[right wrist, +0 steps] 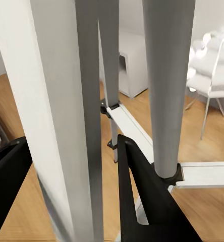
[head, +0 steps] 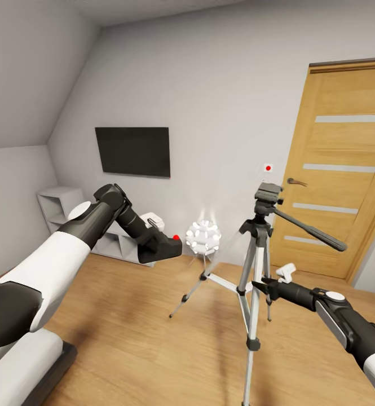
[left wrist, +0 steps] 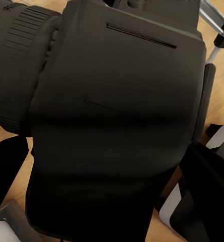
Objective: Attach the digital camera to the camera tripod in the bedroom.
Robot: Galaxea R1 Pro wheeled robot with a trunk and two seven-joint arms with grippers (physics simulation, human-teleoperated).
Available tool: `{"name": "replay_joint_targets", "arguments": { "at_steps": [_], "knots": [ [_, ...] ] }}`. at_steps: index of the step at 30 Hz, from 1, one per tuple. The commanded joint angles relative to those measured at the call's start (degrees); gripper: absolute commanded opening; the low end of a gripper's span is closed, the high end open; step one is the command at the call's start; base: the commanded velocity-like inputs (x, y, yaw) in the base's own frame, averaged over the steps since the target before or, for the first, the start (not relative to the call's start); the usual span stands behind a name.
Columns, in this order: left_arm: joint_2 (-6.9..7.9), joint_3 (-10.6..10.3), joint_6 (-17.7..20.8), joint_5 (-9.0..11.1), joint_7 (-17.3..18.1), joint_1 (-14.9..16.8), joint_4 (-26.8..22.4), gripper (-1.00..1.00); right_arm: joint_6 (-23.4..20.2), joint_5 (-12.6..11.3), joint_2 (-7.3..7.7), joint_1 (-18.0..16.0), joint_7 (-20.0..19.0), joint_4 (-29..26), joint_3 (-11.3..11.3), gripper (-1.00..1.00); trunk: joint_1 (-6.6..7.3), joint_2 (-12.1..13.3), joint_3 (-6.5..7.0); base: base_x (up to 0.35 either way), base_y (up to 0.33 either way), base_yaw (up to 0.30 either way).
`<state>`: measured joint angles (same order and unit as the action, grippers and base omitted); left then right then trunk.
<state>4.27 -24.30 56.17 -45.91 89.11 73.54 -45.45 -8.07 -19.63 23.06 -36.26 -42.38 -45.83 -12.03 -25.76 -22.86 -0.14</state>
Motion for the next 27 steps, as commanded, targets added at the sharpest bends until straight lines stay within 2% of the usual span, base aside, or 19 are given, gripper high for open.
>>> {"name": "replay_joint_targets", "arguments": {
  "at_steps": [1,3,5,7,9,13,20,26,27],
  "knots": [
    [0.04,-0.13,0.6,-0.5,0.54,0.02,-0.08,-1.0,-0.51,-0.08,0.05,-0.04,-0.11,-0.06,-0.18,-1.0,-0.02,-0.06,-0.02,0.0,0.0,0.0],
    [0.04,-0.13,0.6,-0.5,0.54,0.02,-0.08,-1.0,-0.47,1.43,0.05,-0.04,-0.14,-0.06,-0.25,-1.0,-0.02,-0.06,-0.02,0.0,0.0,0.0],
    [0.02,-0.13,0.6,-0.5,0.54,0.02,-0.08,-1.0,-0.4,4.92,0.05,-0.04,-0.67,-0.05,-0.6,-1.0,-0.02,-0.06,-0.02,0.0,0.0,0.0],
    [-0.01,-0.13,0.6,-0.5,0.54,0.02,-0.08,-1.0,-0.39,5.87,0.05,-0.04,-1.41,-0.05,-1.08,-1.0,-0.02,-0.06,-0.02,0.0,0.0,0.0],
    [-0.04,-0.13,0.6,-0.5,0.54,0.02,-0.08,-1.0,-0.37,7.02,0.05,-0.04,-4.08,-0.05,-2.8,-1.0,-0.02,-0.06,-0.02,0.0,0.0,0.0],
    [-0.11,-0.13,0.6,-0.5,0.52,0.02,-0.08,-1.0,-0.37,7.51,0.05,-0.04,-6.57,-0.05,-3.69,-1.0,-0.02,-0.06,-0.02,0.0,0.0,0.0],
    [-0.66,-0.13,0.6,-0.5,0.5,0.02,-0.08,-1.0,-0.37,7.66,0.05,-0.04,-9.94,-0.13,-3.77,-1.0,-0.02,-0.06,-0.02,0.0,0.0,0.0],
    [-0.83,-0.13,0.6,-0.5,0.49,0.02,-0.08,-1.0,-0.37,7.65,0.05,-0.04,-13.09,-0.14,-3.25,-1.0,-0.02,-0.06,-0.02,0.0,0.0,0.0],
    [-0.86,-0.13,0.6,-0.5,0.5,0.02,-0.08,-1.0,-0.37,7.66,0.05,-0.04,-14.35,-0.14,-2.46,-1.0,-0.02,-0.06,-0.02,0.0,0.0,0.0]
  ]
}}
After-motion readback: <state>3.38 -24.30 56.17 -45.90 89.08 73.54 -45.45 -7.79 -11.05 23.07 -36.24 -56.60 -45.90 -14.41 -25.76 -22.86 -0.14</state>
